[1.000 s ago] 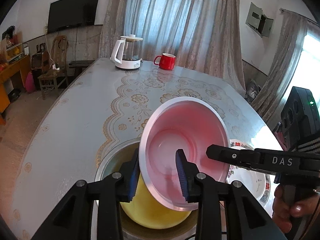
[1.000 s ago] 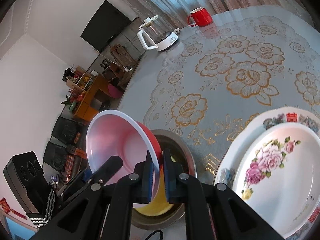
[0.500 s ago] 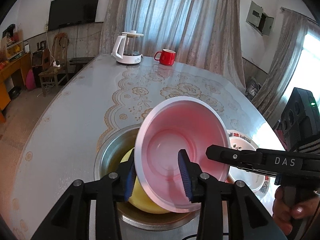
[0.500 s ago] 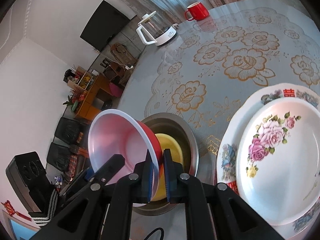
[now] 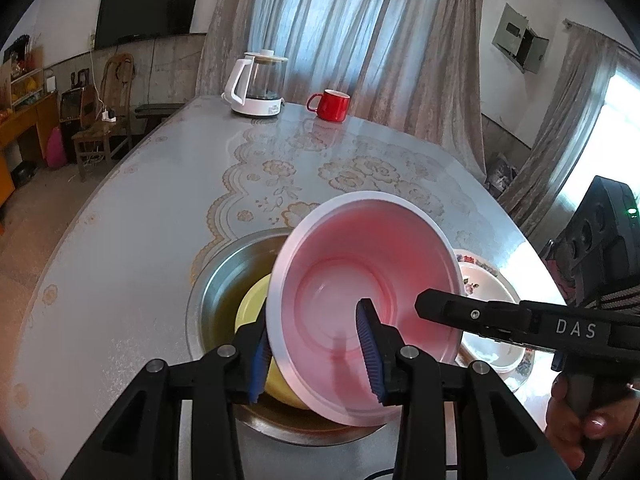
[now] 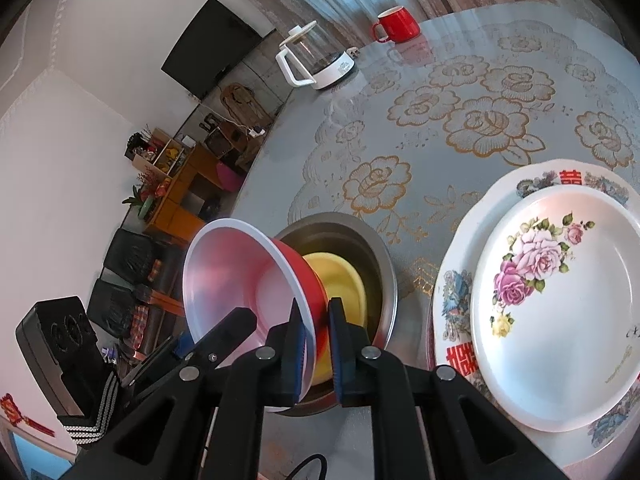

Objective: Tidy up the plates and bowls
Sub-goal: 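Lift and carry the pink-and-red bowl over the yellow bowl with the right gripper, then lower the pink-and-red bowl into the yellow bowl and open the right gripper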

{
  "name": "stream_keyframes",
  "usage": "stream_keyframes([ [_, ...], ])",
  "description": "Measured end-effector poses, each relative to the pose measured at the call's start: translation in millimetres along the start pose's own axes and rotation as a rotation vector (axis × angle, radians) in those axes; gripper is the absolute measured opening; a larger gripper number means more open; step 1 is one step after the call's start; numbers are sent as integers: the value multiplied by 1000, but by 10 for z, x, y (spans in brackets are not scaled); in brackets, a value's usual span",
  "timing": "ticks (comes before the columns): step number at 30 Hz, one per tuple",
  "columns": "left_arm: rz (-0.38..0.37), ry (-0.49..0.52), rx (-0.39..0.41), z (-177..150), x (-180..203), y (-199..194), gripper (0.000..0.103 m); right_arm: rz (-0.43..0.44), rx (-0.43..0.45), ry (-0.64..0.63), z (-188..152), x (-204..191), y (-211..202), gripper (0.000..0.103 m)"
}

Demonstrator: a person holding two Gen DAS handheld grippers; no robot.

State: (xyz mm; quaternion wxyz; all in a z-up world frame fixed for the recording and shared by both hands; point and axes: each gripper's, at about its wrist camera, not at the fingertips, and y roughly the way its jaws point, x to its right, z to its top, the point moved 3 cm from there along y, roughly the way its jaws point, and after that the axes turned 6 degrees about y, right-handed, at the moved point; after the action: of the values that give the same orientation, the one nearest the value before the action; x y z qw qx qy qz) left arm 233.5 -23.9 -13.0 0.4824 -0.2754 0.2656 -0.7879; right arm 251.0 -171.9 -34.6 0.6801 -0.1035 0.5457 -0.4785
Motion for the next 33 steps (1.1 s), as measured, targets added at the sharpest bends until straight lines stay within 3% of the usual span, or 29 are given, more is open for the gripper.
stream_keyframes([
  [15,55,26,-84,-96,-86,204,39,-62,-72,-8,-69,19,252,12],
  [18,64,31,-98,-99,-99,247,39,-72,-93,-9,-64,18,324,17],
  [23,83,46,-103,-83,-124,292,39,-89,-100,-10,-54,38,386,17],
  [31,98,50,-98,13,-152,377,48,-106,-73,2,41,47,365,20],
  [33,102,42,-87,46,-170,375,54,-114,-53,-14,50,21,336,20],
])
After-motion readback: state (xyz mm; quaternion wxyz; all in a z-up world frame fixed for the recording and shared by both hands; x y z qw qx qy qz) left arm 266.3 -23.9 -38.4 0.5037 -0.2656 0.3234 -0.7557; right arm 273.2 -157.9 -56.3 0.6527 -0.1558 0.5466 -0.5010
